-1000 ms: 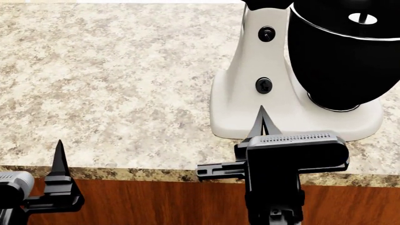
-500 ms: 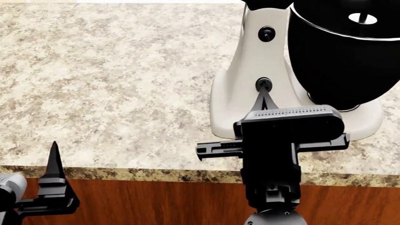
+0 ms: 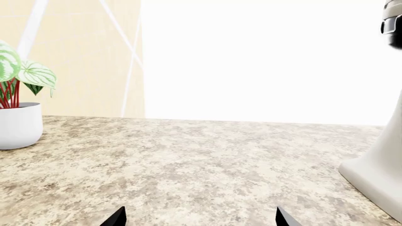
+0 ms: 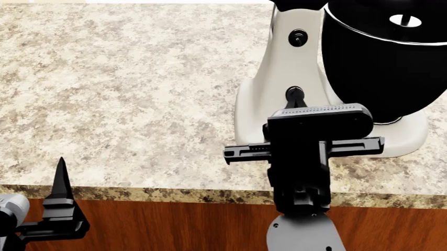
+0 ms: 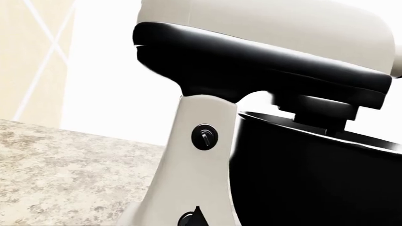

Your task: Open the stand mixer head.

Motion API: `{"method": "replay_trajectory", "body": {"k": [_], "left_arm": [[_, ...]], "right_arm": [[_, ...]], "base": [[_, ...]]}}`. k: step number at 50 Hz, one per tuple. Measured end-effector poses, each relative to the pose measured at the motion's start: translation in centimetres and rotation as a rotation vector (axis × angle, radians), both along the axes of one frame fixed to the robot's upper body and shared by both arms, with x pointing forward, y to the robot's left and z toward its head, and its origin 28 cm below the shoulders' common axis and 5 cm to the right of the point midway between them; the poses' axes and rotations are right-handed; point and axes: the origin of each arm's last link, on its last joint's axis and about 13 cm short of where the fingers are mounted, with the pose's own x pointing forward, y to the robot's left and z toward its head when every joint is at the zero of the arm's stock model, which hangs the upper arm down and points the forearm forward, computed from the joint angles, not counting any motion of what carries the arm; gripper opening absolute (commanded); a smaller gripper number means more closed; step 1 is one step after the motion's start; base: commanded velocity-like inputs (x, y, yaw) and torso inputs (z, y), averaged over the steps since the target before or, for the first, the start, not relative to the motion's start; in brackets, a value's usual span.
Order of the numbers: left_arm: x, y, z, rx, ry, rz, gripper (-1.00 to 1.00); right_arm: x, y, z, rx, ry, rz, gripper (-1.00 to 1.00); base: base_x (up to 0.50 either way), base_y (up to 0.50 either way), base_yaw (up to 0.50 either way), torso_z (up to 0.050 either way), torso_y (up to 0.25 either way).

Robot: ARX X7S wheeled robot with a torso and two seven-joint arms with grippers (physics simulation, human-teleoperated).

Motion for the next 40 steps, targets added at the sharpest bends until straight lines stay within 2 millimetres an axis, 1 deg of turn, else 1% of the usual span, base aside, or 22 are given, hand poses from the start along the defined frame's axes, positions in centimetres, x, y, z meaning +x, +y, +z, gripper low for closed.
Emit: {"method": "replay_trajectory", "body": {"k": [18, 40], "left_arm": [[0.0, 0.1, 0.1, -0.001, -0.002, 0.000, 1.00], [1.0, -0.6, 0.0, -0.002, -0.006, 0.003, 1.00]], "right_arm": [[1.8, 0.1, -0.8, -0.012, 0.016, -0.029, -1.00], [3.5, 0.2, -2.0, -0.019, 0.043, -0.058, -1.00]], "base": [[0.00, 0.00, 0.00, 0.000, 0.000], [0.00, 0.00, 0.00, 0.000, 0.000]]}}
